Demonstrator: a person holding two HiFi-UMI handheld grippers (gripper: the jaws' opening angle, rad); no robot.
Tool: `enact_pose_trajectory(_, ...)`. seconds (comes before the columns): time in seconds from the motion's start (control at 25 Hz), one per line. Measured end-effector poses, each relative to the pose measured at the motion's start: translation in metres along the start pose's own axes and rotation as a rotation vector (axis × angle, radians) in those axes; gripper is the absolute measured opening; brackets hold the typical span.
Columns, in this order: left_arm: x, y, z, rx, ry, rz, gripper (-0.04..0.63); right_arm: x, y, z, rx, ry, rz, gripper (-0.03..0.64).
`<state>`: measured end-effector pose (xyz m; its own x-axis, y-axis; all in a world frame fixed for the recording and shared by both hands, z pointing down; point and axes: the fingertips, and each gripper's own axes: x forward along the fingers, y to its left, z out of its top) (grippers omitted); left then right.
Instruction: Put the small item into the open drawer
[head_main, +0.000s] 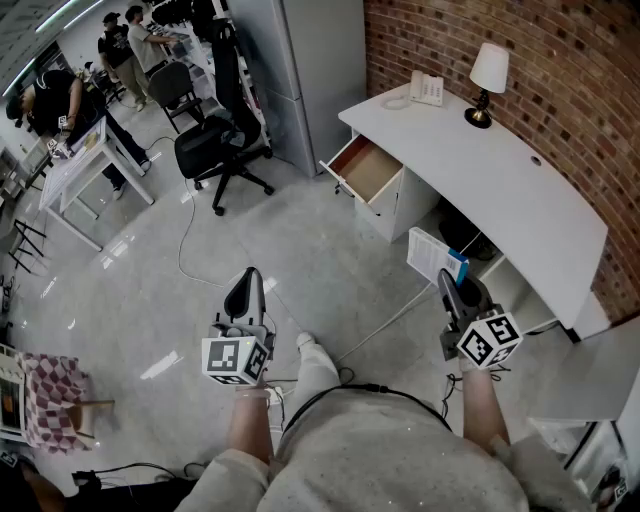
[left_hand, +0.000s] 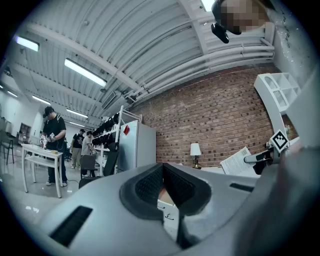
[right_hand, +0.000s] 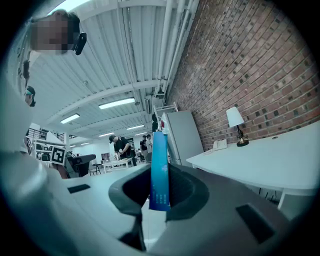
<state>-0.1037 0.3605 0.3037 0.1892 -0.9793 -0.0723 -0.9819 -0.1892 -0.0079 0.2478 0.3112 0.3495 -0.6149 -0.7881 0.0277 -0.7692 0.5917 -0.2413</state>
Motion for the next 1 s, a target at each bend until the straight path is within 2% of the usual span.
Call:
enact_pose_trajectory(0.4, 0.025, 0.024, -0.024, -0.015, 0.037, -0.005, 0.005, 0.034, -0.003, -0.012, -0.002, 0.026, -0.002, 0.066)
enact_pose_trajectory(0.56, 0.065, 0.039, -0.033, -0.040, 0.046, -0.022, 0.005, 0.062, -0.023, -0.017, 0.004, 0.054, -0.038, 0.066)
enact_pose_trajectory(1.0, 0.206, 0.090, -0.051, -0.082, 0.092, -0.159, 0.005, 0.172, -0.055, -0.008, 0.040, 0.079, -0.145, 0.066)
